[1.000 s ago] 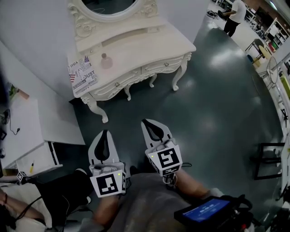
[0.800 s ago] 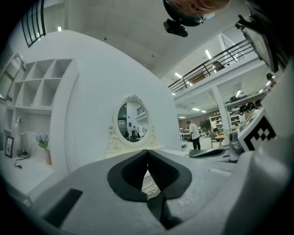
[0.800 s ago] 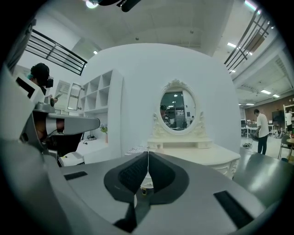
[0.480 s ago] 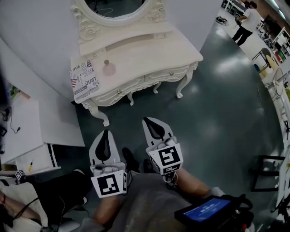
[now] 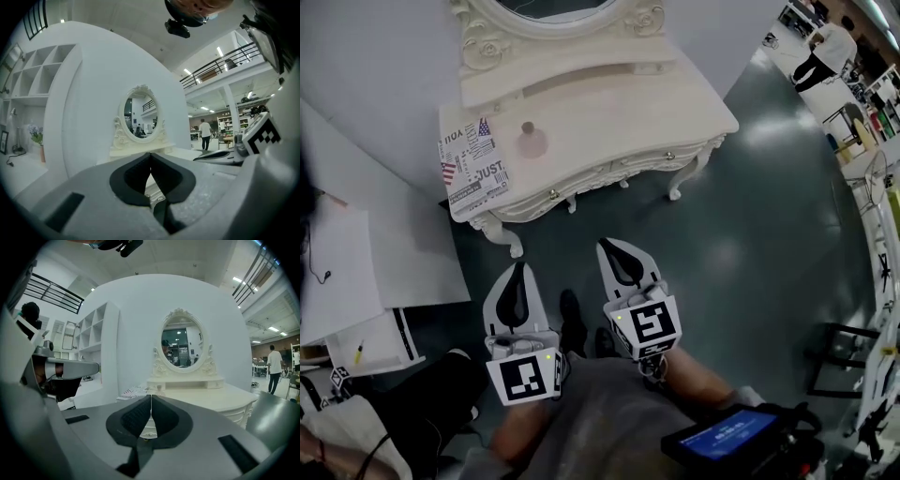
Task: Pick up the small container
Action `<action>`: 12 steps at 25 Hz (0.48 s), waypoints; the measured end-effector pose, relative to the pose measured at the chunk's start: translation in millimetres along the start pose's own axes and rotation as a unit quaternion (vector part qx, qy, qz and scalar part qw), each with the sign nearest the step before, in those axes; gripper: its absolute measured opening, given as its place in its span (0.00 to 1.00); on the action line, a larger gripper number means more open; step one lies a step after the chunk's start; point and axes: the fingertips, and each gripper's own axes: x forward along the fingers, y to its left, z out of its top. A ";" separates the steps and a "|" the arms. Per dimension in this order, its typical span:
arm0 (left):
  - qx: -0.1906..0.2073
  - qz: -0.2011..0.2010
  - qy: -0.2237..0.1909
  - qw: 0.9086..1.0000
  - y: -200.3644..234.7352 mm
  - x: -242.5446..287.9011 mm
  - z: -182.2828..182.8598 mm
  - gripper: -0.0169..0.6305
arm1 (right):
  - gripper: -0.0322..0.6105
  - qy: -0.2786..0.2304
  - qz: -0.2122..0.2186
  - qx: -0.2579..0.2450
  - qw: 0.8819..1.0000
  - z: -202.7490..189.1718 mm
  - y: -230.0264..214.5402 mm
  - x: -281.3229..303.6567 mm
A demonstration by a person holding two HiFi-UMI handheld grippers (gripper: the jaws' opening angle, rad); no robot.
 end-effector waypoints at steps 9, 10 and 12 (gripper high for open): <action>-0.003 -0.023 -0.009 1.000 51.6 68.8 8.0 0.05 | 0.07 -0.006 -0.017 -0.001 1.000 26.2 -3.8 77.4; -0.002 -0.027 -0.014 1.000 55.1 73.5 10.8 0.05 | 0.07 -0.008 -0.021 0.000 1.000 29.9 -4.7 82.0; -0.001 -0.034 -0.022 0.999 61.7 81.7 15.7 0.05 | 0.07 -0.013 -0.029 0.001 0.999 37.5 -5.7 89.6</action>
